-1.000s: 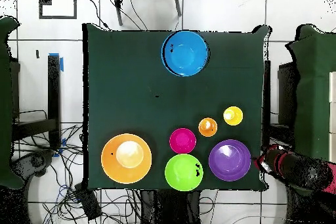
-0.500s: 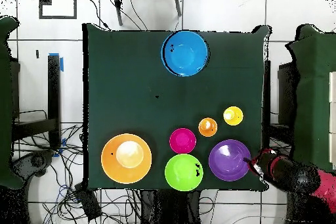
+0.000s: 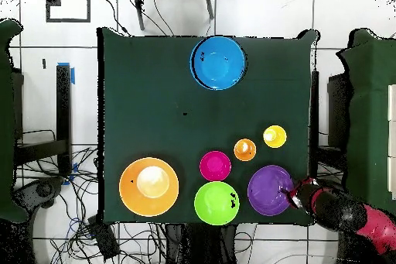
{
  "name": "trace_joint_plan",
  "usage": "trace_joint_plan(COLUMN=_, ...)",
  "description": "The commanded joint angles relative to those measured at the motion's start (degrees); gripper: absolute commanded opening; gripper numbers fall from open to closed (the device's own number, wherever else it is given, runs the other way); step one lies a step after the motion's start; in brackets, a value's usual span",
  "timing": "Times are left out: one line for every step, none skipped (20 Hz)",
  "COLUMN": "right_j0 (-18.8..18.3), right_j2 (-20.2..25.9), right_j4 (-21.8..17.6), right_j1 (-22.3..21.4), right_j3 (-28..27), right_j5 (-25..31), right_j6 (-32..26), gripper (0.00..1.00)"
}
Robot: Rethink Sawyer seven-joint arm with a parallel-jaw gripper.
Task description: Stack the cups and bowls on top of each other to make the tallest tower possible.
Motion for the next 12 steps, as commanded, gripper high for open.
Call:
trace_joint_plan(right_j0=4.8, right_j2=-4.0, right_j4=-2.3, right_j1=2.4, right_j3=0.3, right_j5=-2.8, right_j6=6.5, gripper=1.0)
trace_joint_plan(right_j0=4.9, right_j2=-4.1, right_j4=-2.2, right_j1=2.4, right_j3=0.1, right_j5=-2.8, right_j6=6.3, gripper=1.0)
trace_joint_plan(right_j0=5.2, right_j2=-4.1, right_j4=-2.1, right_j1=2.6, right_j3=-0.2, right_j5=-2.8, right_j6=6.3, gripper=1.0)
trace_joint_plan(right_j0=5.2, right_j2=-4.2, right_j4=-2.0, right_j1=2.7, right_j3=-0.5, right_j5=-2.8, right_j6=6.1, gripper=1.0)
trace_joint_plan(right_j0=5.0, right_j2=-4.2, right_j4=-2.0, right_j1=2.8, right_j3=-0.7, right_j5=-2.8, right_j6=5.8, gripper=1.0)
trace_joint_plan(right_j0=5.0, right_j2=-4.2, right_j4=-2.0, right_j1=2.9, right_j3=-0.8, right_j5=-2.7, right_j6=5.5, gripper=1.0)
trace_joint_plan(right_j0=5.3, right_j2=-4.2, right_j4=-1.9, right_j1=2.9, right_j3=-1.0, right_j5=-2.7, right_j6=5.6, gripper=1.0)
trace_joint_plan(right_j0=5.2, right_j2=-4.2, right_j4=-1.9, right_j1=2.9, right_j3=-1.0, right_j5=-2.7, right_j6=5.4, gripper=1.0)
trace_joint_plan(right_j0=5.1, right_j2=-4.3, right_j4=-2.0, right_j1=2.8, right_j3=-1.0, right_j5=-2.8, right_j6=5.3, gripper=1.0)
trace_joint_plan(right_j0=5.1, right_j2=-4.3, right_j4=-1.9, right_j1=2.7, right_j3=-1.0, right_j5=-2.7, right_j6=5.2, gripper=1.0)
trace_joint_plan(right_j0=5.3, right_j2=-4.1, right_j4=-1.7, right_j1=2.6, right_j3=-1.2, right_j5=-2.6, right_j6=5.2, gripper=1.0)
trace_joint_plan(right_j0=5.4, right_j2=-4.0, right_j4=-1.6, right_j1=2.5, right_j3=-1.4, right_j5=-2.4, right_j6=5.1, gripper=1.0)
